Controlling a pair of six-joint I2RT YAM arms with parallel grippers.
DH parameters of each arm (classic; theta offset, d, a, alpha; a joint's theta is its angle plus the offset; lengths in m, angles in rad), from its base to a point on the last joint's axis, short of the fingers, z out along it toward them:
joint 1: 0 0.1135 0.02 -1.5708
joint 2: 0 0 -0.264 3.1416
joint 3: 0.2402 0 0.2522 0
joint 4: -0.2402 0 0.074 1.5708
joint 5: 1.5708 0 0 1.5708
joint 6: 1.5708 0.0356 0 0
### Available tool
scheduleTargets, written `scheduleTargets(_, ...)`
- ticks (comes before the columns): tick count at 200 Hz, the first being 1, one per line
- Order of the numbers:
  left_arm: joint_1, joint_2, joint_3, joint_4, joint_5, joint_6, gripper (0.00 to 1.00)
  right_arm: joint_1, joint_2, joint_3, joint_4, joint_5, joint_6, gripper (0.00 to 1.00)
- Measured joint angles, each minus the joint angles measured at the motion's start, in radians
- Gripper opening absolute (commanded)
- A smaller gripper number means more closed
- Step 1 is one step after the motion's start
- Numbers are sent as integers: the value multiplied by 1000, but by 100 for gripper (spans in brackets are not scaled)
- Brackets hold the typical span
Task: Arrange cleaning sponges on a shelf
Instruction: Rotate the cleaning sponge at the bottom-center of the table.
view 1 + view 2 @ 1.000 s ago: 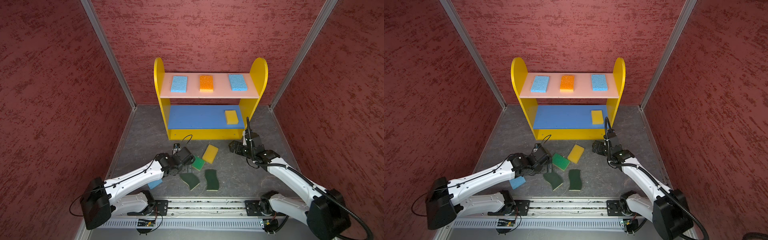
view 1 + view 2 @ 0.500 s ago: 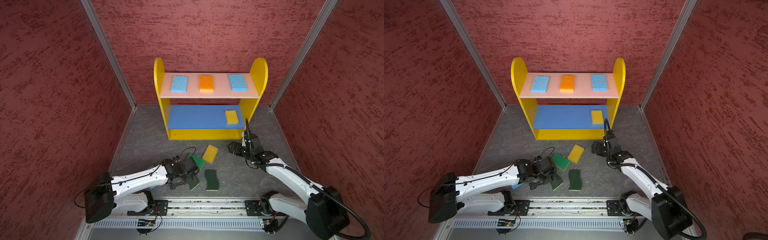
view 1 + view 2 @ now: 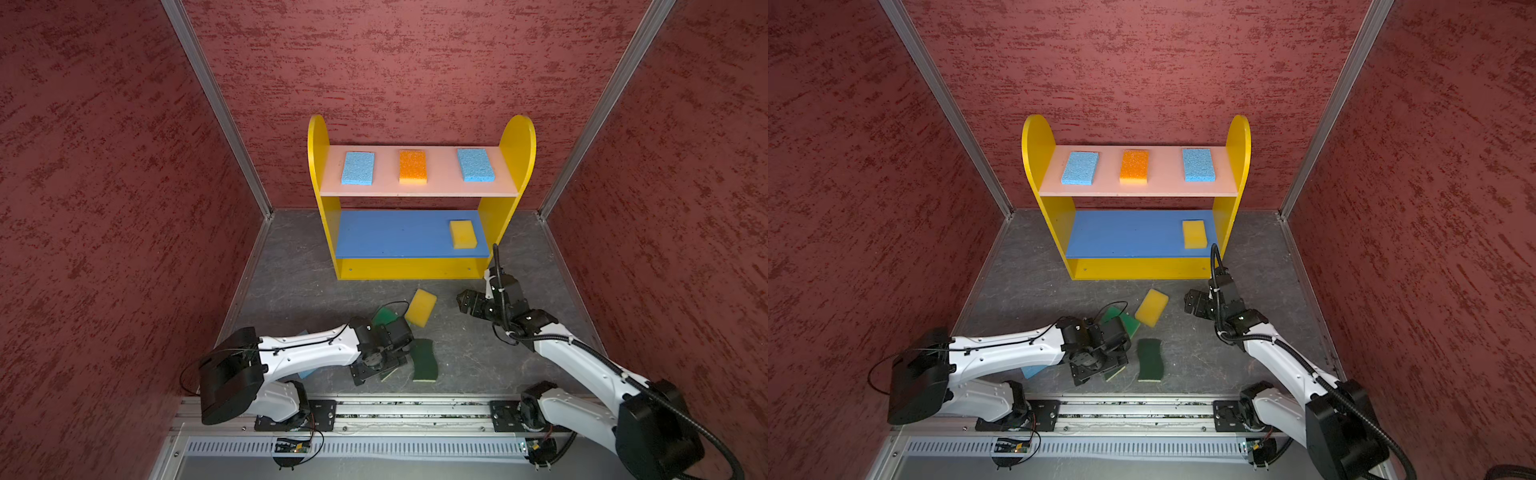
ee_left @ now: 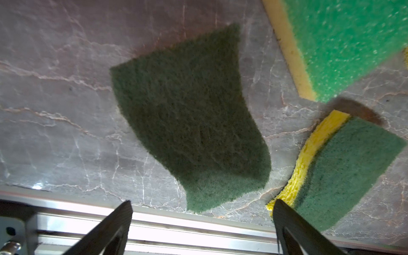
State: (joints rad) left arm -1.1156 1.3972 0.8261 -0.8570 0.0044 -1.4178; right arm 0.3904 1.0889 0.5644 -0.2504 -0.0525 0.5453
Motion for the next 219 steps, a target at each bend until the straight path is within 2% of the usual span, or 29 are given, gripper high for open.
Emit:
scheduleTargets(107,44,55,-14,82,43,-5,100,0,13,-1,15,-2,-3,97)
scheduleTargets(145,57,63,-16,89,48,14,95,0,17,-1,16,-5,-3,97)
scheduleTargets(183,68,81,-13,77,50,92,91,0,24,-1,17,-5,-3,97)
scheduleTargets(219,58,198,79,-6,21,204,85,0,31,-1,19,-5,-3,97)
